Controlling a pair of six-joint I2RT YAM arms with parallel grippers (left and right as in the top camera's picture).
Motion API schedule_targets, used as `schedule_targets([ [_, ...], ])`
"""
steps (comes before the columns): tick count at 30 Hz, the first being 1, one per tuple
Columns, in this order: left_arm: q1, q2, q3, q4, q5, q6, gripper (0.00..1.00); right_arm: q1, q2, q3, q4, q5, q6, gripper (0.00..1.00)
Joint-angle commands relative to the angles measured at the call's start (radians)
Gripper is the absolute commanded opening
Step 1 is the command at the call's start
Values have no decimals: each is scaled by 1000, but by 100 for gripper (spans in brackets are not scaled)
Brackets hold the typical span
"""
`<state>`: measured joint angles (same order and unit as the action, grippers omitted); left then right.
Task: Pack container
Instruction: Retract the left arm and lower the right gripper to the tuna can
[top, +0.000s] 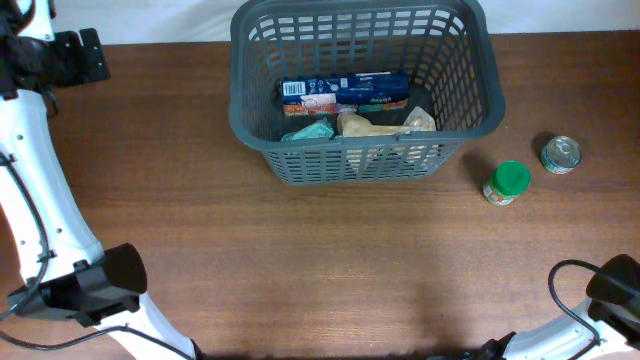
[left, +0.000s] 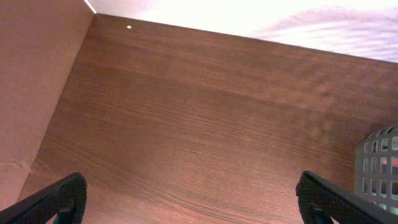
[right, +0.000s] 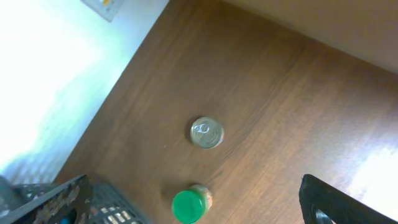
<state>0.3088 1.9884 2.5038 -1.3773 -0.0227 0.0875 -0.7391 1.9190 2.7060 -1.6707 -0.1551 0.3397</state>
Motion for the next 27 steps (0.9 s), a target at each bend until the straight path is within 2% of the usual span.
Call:
schedule_targets([
  [1,2,7,0,-1,11,-16,99,72,39,-10,-16,169,-20,99],
  [3,2,7,0,-1,11,-16,99,114,83,-45,-17,251,8,99],
  [13,2,7,0,-1,11,-16,99,203,370,-181,113,264,63,99],
  [27,2,7,0,-1,11,-16,99,289,653,-188,217,286,63,99],
])
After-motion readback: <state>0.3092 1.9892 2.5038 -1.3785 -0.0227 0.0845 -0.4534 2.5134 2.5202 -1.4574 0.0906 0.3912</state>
